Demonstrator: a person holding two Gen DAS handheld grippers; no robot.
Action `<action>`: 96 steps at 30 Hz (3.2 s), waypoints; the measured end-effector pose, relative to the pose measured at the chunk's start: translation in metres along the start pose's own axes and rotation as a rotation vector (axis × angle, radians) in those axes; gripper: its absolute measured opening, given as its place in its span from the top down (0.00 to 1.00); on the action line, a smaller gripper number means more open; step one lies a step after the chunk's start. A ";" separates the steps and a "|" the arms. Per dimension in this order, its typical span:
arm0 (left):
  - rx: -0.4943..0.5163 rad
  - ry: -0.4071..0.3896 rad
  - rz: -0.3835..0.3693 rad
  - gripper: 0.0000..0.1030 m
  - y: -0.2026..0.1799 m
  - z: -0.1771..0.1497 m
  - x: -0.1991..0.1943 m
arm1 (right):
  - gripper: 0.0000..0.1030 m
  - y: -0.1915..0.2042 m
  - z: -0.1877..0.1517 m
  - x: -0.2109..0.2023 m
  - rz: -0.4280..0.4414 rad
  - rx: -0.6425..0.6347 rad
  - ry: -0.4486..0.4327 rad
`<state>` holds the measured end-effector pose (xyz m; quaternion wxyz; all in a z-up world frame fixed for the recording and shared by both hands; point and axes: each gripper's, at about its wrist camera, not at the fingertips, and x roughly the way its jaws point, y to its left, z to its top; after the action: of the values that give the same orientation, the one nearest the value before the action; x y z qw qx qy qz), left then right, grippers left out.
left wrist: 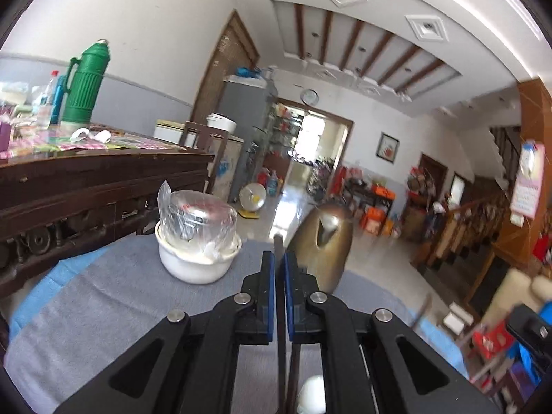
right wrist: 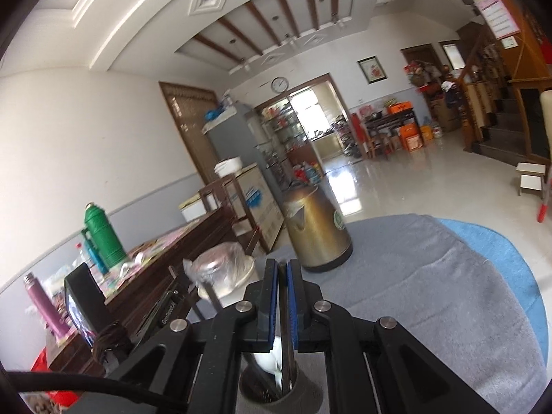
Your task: Organize utensils
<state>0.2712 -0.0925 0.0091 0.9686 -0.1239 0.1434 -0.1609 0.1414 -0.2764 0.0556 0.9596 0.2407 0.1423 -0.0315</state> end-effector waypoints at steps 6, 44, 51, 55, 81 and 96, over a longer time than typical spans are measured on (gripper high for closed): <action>0.169 0.028 0.057 0.38 0.004 -0.006 -0.043 | 0.86 -0.018 -0.012 -0.007 0.045 0.104 0.077; 0.384 0.096 0.226 0.15 -0.002 -0.005 -0.207 | 0.38 0.025 -0.047 -0.171 -0.025 -0.064 -0.002; 0.388 0.103 0.246 0.10 0.000 0.003 -0.231 | 0.38 0.042 -0.052 -0.187 -0.046 -0.105 0.003; 0.387 0.120 0.265 0.07 0.002 0.004 -0.246 | 0.38 0.055 -0.062 -0.195 -0.068 -0.130 0.027; 0.399 0.207 0.267 0.05 0.006 -0.005 -0.277 | 0.38 0.078 -0.100 -0.217 -0.148 -0.141 0.126; 0.384 0.203 0.275 0.05 0.011 -0.002 -0.279 | 0.38 0.083 -0.100 -0.219 -0.151 -0.160 0.114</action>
<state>0.0208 0.0138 0.0700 0.9677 0.0997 0.2224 -0.0638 -0.0834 -0.1574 0.0723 0.9609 0.1535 0.2166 -0.0783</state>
